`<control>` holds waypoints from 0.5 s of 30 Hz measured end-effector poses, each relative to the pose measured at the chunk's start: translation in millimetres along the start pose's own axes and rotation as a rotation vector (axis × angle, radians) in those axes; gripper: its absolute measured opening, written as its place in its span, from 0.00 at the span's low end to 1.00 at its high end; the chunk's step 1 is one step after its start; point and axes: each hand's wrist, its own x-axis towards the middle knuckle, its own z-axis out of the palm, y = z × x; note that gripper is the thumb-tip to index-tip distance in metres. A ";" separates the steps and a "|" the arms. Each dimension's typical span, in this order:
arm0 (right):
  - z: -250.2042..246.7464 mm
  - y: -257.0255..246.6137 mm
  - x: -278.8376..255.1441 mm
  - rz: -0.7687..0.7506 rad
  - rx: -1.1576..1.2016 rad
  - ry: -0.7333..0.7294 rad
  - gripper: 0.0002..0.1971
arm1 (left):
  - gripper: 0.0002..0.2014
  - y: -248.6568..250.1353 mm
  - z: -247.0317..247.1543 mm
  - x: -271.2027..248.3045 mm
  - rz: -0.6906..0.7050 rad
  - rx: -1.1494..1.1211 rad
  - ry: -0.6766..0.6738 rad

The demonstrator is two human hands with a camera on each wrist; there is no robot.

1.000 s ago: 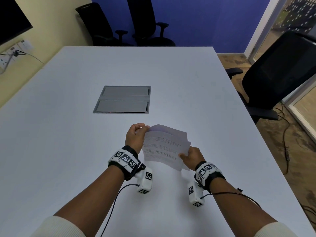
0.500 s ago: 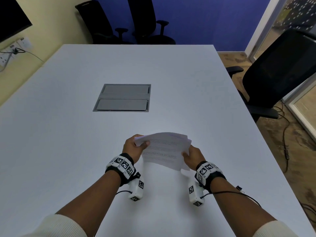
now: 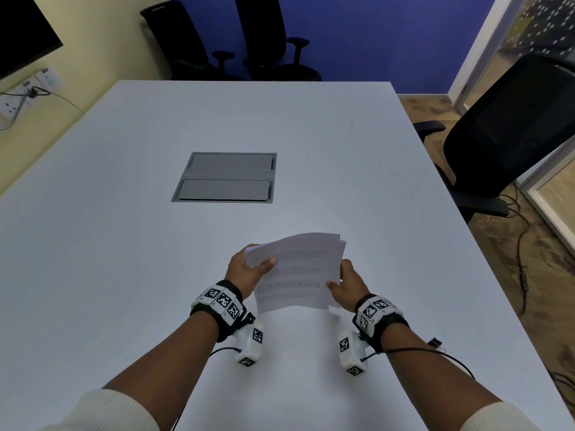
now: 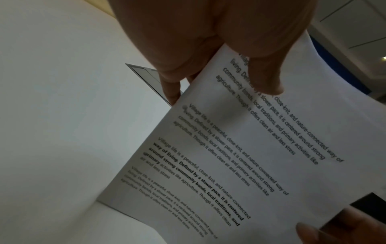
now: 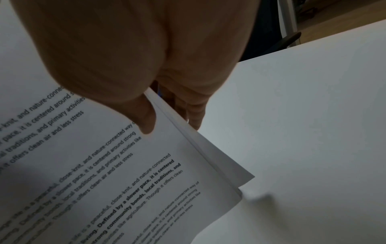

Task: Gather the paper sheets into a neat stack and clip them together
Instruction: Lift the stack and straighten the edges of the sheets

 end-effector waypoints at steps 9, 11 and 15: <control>12.4 9.2 -1.9 0.109 0.004 0.038 0.22 | 0.19 -10.8 -3.2 -2.7 -0.098 -0.066 -0.037; 10.9 10.4 -3.1 0.114 0.028 0.017 0.26 | 0.19 -12.0 -4.1 -2.6 -0.102 -0.052 -0.042; 10.9 8.0 -9.7 0.088 -0.063 -0.157 0.32 | 0.16 -10.5 -3.3 -4.5 -0.079 -0.031 -0.063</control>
